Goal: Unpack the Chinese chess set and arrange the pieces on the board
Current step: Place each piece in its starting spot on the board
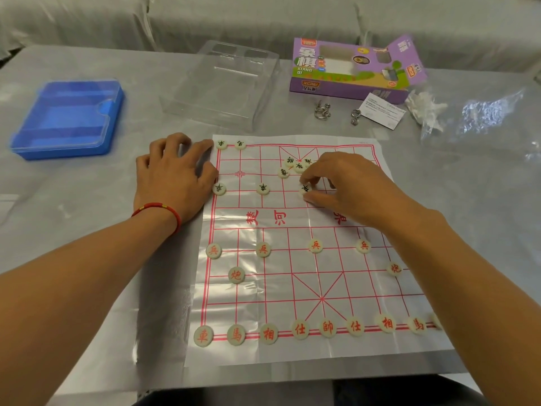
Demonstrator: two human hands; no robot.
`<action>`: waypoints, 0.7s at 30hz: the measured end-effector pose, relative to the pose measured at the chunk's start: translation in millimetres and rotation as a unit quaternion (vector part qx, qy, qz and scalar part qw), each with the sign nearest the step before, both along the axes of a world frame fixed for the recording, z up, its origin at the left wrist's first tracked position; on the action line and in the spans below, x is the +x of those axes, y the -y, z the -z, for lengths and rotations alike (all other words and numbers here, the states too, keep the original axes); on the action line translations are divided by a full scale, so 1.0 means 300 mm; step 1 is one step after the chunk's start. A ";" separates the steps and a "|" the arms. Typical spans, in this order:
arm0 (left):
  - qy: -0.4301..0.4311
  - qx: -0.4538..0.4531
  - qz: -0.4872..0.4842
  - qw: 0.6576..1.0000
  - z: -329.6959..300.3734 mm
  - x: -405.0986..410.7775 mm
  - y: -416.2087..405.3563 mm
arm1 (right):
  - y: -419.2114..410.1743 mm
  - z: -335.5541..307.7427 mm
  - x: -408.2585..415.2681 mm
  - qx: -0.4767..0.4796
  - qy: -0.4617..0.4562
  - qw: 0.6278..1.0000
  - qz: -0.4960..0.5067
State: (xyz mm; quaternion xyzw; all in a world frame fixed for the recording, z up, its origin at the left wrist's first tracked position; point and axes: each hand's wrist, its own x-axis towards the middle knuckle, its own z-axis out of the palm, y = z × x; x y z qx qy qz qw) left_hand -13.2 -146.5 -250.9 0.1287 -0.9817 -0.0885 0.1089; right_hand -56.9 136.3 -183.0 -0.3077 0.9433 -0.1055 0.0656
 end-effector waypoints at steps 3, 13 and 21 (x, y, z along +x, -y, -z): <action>0.002 0.001 0.000 1.000 -0.004 0.002 -0.003 | 0.005 0.002 0.001 0.005 -0.002 1.000 0.001; 0.000 0.001 0.002 1.000 -0.010 0.007 -0.002 | -0.094 -0.060 -0.012 -0.050 -0.057 0.996 0.044; 0.007 -0.004 -0.001 1.000 -0.013 0.009 -0.005 | -0.319 -0.078 0.043 -0.097 -0.021 0.968 0.229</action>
